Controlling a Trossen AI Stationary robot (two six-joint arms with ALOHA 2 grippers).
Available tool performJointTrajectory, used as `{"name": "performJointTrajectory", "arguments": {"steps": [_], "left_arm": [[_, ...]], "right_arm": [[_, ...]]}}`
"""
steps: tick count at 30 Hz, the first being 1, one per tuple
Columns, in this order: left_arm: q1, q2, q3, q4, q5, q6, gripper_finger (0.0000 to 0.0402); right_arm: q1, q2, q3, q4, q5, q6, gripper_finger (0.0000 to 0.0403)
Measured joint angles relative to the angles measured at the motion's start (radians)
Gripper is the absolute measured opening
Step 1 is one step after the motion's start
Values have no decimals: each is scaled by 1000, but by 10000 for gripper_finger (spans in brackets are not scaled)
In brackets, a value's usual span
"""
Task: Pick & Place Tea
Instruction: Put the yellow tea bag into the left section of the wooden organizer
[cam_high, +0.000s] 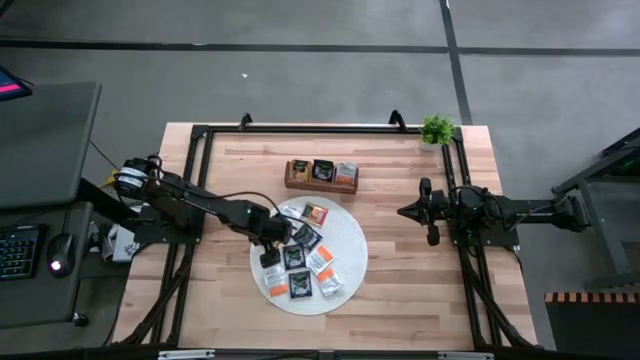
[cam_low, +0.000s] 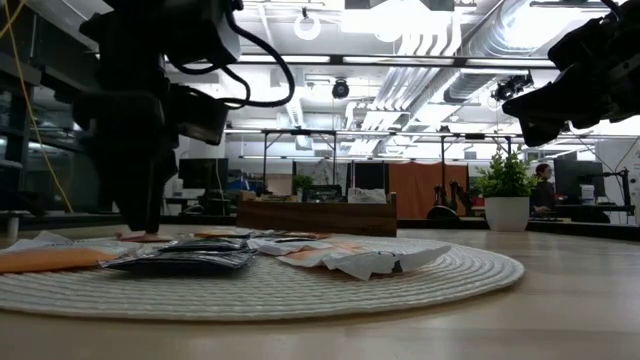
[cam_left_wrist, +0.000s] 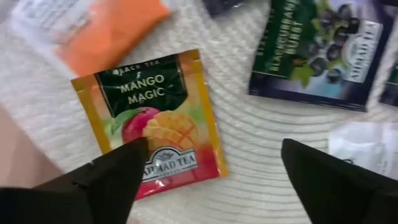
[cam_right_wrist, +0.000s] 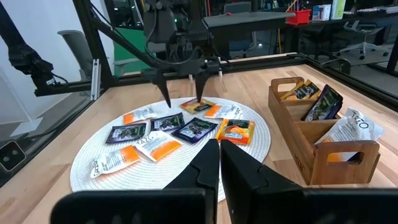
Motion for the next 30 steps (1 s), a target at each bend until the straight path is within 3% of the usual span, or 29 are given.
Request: {"name": "performJointTrajectory", "arguments": {"steps": [7, 16, 30], "left_arm": [[0, 0, 38, -55, -12, -64, 399], [37, 0, 87, -151, -156, -78, 399], [48, 0, 87, -143, -139, -153, 399]], "right_arm": [[0, 0, 0, 0, 0, 0, 12], [0, 0, 0, 0, 0, 0, 12], [0, 0, 0, 0, 0, 0, 12]]}}
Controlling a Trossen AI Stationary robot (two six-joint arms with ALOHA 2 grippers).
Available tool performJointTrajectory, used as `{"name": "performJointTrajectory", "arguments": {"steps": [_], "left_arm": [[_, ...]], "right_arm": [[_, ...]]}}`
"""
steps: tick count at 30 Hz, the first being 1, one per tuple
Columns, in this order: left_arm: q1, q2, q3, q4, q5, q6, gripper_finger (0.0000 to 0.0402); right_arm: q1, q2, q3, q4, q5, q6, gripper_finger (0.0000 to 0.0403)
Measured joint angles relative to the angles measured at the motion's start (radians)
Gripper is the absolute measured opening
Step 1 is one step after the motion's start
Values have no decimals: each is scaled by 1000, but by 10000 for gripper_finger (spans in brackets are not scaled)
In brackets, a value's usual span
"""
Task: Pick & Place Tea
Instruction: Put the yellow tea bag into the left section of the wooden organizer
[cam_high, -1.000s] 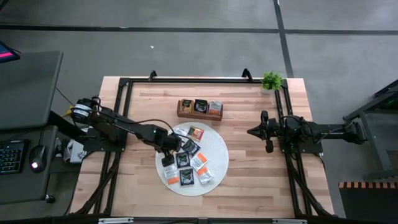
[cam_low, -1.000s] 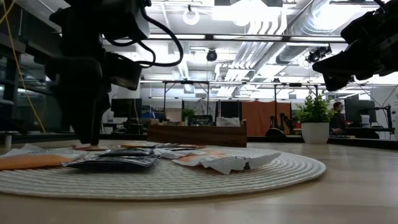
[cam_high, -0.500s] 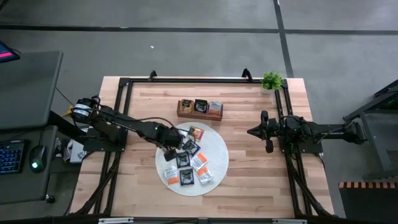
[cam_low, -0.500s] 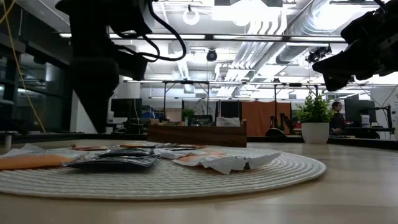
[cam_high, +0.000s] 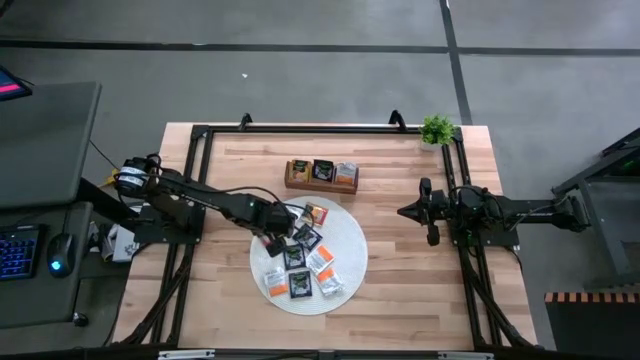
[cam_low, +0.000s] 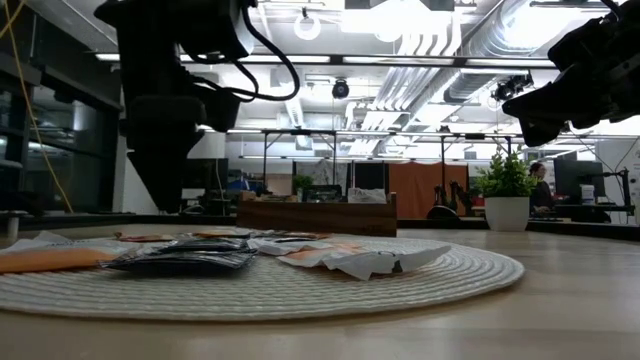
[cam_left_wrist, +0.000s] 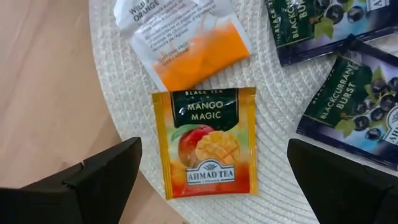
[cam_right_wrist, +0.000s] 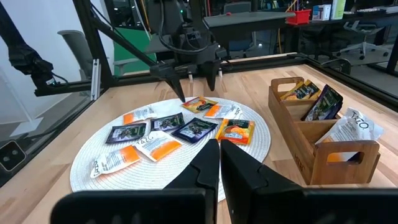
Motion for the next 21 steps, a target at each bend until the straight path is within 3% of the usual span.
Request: {"name": "performJointTrajectory", "arguments": {"steps": [21], "left_arm": [[-2, 0, 0, -17, -29, 0, 399]], "right_arm": [[0, 0, 0, 0, 0, 0, 12]]}}
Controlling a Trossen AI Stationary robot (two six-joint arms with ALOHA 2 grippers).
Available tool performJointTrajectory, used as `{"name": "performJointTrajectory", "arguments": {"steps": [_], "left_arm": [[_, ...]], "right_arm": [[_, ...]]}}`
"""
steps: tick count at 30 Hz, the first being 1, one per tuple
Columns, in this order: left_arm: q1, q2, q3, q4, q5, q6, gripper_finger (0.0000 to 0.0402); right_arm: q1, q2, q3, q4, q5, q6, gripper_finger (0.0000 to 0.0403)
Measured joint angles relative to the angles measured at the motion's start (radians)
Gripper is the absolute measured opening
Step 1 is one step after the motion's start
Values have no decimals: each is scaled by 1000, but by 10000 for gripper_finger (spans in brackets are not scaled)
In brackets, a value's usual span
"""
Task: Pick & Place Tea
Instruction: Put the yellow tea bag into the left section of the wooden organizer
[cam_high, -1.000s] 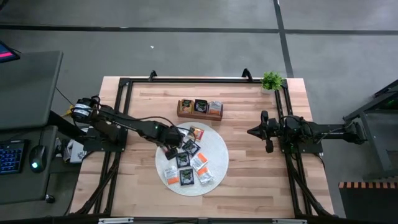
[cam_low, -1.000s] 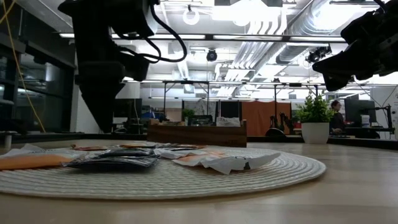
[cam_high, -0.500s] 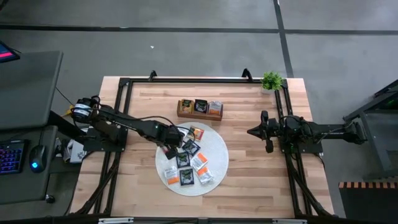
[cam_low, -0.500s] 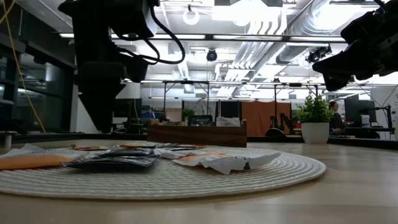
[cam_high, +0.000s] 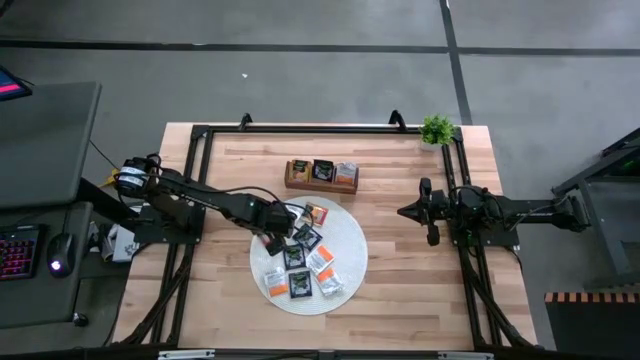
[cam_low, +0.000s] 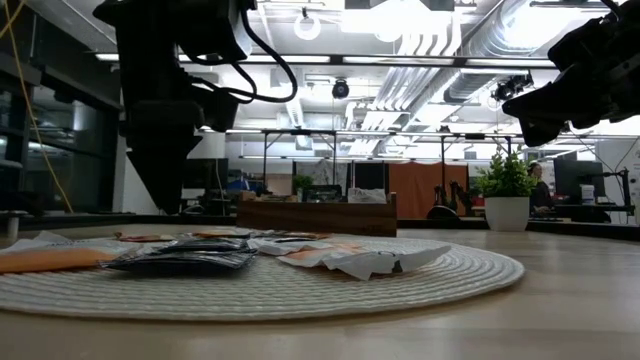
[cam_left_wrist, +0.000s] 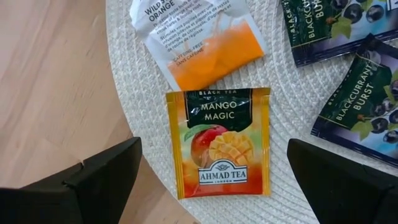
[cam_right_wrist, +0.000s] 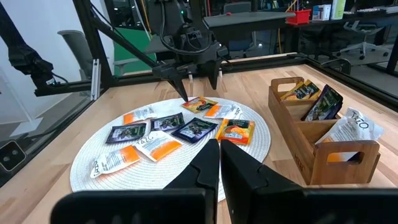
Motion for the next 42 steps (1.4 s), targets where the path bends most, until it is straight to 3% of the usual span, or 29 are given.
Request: {"name": "performJointTrajectory", "arguments": {"steps": [16, 42], "left_arm": [[1, 1, -1, 3, 43, -56, 399], [1, 151, 3, 114, 96, 0, 399]], "right_arm": [[0, 0, 0, 0, 0, 0, 12], [0, 0, 0, 0, 0, 0, 12]]}}
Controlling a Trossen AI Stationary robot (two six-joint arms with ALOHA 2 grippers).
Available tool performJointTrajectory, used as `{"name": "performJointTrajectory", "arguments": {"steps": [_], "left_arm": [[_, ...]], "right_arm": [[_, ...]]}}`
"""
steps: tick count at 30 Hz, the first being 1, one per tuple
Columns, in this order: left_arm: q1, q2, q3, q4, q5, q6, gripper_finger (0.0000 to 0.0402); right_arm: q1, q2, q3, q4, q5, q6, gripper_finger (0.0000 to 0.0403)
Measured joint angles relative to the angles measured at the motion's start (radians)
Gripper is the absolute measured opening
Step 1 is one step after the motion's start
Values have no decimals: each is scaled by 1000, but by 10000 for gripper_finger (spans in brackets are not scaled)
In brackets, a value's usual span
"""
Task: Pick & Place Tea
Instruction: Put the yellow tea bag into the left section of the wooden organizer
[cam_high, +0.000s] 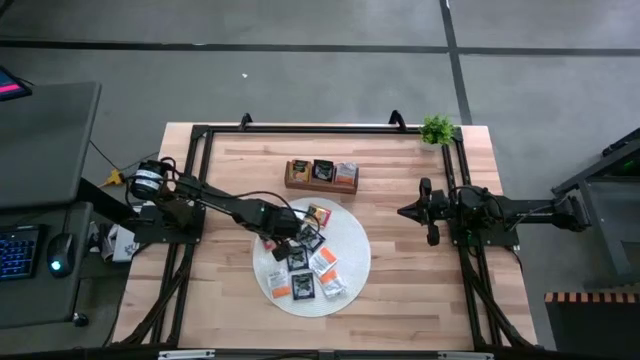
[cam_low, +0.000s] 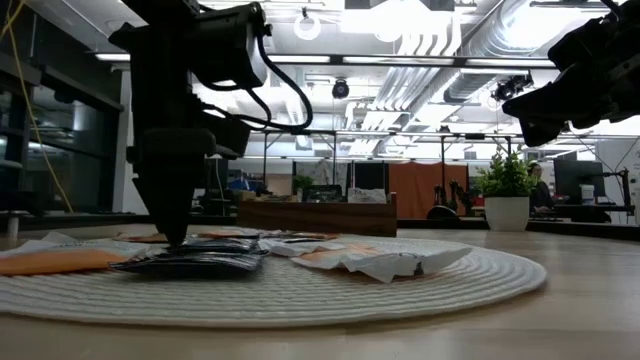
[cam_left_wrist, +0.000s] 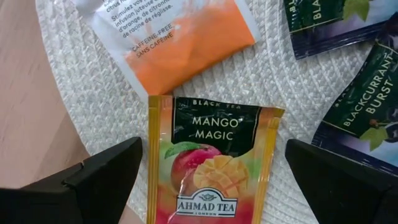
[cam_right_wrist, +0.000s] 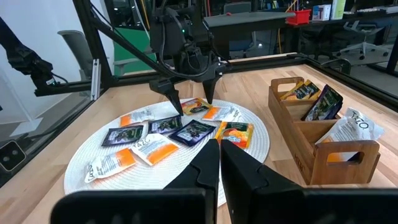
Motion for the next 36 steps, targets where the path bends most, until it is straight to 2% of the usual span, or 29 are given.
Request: {"name": "performJointTrajectory", "arguments": {"steps": [6, 17, 22, 36], "left_arm": [[0, 2, -1, 0, 0, 0, 383], [-1, 4, -2, -9, 1, 0, 243], [0, 4, -2, -29, 4, 0, 197], [0, 3, -3, -63, 22, 9, 133]], "right_arm": [[0, 0, 0, 0, 0, 0, 12], [0, 0, 0, 0, 0, 0, 12], [0, 0, 0, 0, 0, 0, 12], [0, 0, 0, 0, 0, 0, 12]]}}
